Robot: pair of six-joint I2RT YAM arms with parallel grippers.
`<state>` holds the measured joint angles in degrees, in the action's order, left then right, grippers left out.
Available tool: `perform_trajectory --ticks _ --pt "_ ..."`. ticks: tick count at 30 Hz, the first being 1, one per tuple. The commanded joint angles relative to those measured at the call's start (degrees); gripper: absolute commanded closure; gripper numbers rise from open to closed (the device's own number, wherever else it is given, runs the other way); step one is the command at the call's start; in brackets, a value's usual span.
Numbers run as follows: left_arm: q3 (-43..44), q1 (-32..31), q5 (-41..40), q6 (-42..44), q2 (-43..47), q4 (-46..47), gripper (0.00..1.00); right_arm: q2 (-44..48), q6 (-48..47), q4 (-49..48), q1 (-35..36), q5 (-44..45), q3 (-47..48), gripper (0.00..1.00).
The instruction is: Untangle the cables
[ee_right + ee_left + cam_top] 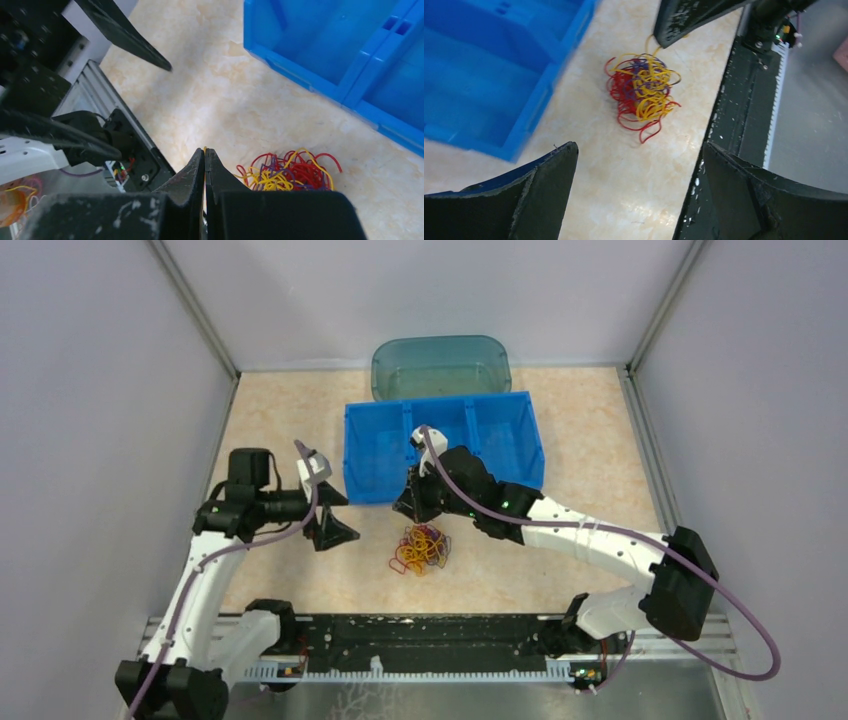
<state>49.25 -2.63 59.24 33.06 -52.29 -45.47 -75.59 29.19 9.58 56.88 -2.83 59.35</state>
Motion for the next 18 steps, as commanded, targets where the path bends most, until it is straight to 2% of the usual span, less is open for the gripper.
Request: perform_trajectory --ticks 1,5,12,14,18 --pt "-3.5 -11.3 -4.2 -10.1 2.2 10.7 0.0 0.7 3.9 -5.5 0.3 -4.3 3.7 1.0" --pt "-4.6 -13.9 -5.3 -17.9 0.0 17.8 0.0 0.6 5.7 -7.0 0.9 -4.7 3.8 1.0" --pt "-2.3 -15.2 -1.2 -21.7 -0.7 22.9 0.01 1.8 9.1 -10.6 1.4 -7.7 4.0 1.0" --pt "-2.0 -15.3 2.9 -21.7 -0.5 24.1 0.05 2.3 10.1 -12.2 1.4 -9.0 3.4 1.0" --pt "-0.2 -15.9 8.6 -17.7 -2.7 19.8 0.19 3.4 10.9 -13.8 1.5 -9.7 2.3 1.0"
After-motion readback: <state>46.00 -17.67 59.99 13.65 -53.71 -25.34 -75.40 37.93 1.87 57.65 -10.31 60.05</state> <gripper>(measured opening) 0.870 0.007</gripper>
